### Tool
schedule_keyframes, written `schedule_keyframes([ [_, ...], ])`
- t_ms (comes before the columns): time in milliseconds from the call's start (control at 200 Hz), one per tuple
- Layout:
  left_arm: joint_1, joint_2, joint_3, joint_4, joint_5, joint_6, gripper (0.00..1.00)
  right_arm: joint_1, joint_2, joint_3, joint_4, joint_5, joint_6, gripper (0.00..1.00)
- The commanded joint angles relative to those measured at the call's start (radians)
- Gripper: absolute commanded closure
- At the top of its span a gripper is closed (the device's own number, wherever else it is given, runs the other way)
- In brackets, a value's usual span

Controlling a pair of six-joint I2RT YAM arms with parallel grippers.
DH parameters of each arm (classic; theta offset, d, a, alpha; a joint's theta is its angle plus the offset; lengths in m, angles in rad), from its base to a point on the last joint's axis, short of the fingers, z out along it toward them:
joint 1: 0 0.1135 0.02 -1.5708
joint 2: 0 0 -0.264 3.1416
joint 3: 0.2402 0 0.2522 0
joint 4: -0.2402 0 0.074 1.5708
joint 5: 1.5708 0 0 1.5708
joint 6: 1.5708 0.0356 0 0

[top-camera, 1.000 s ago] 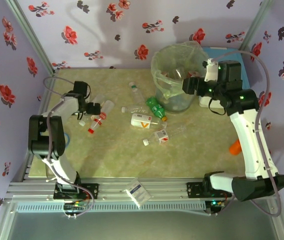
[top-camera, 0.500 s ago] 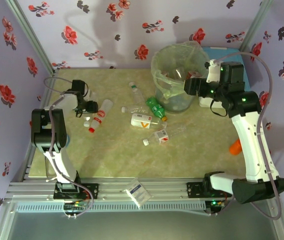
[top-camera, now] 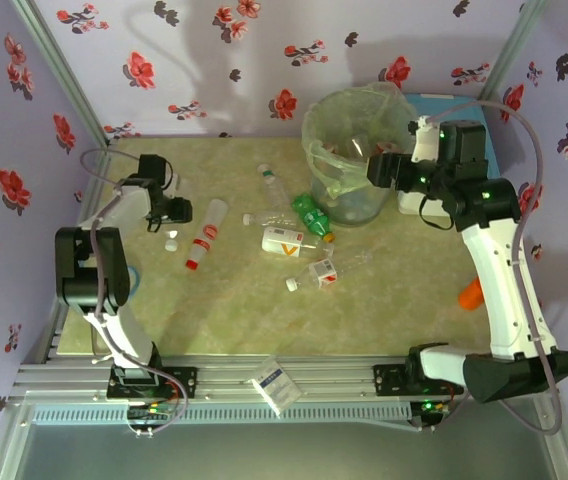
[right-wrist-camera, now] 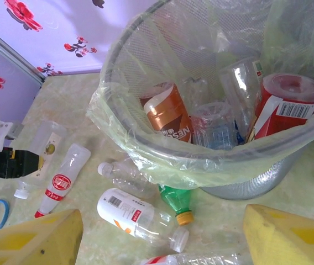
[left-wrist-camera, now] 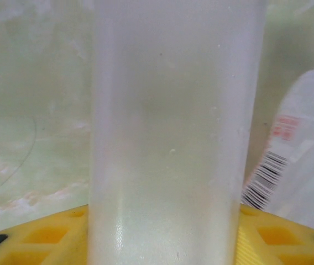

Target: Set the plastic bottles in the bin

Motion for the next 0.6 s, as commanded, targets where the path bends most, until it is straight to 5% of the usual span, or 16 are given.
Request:
schedule_keyframes([
  [0, -0.001, -0.098, 0.014, -0.026, 0.019, 0.0, 0.47, 0.03, 0.015, 0.052, 0.035, -0.031, 0.026, 0.23],
  [330, -0.142, -0.513, -0.3, 0.408, 0.241, -0.144, 0.58, 0.338, 0.204, 0.219, 0.076, 0.057, 0.035, 0.19],
  [595, -0.338, -0.63, -0.421, 0.63, 0.294, -0.144, 0.6, 0.395, 0.407, 0.326, 0.191, -0.189, 0.135, 0.04],
])
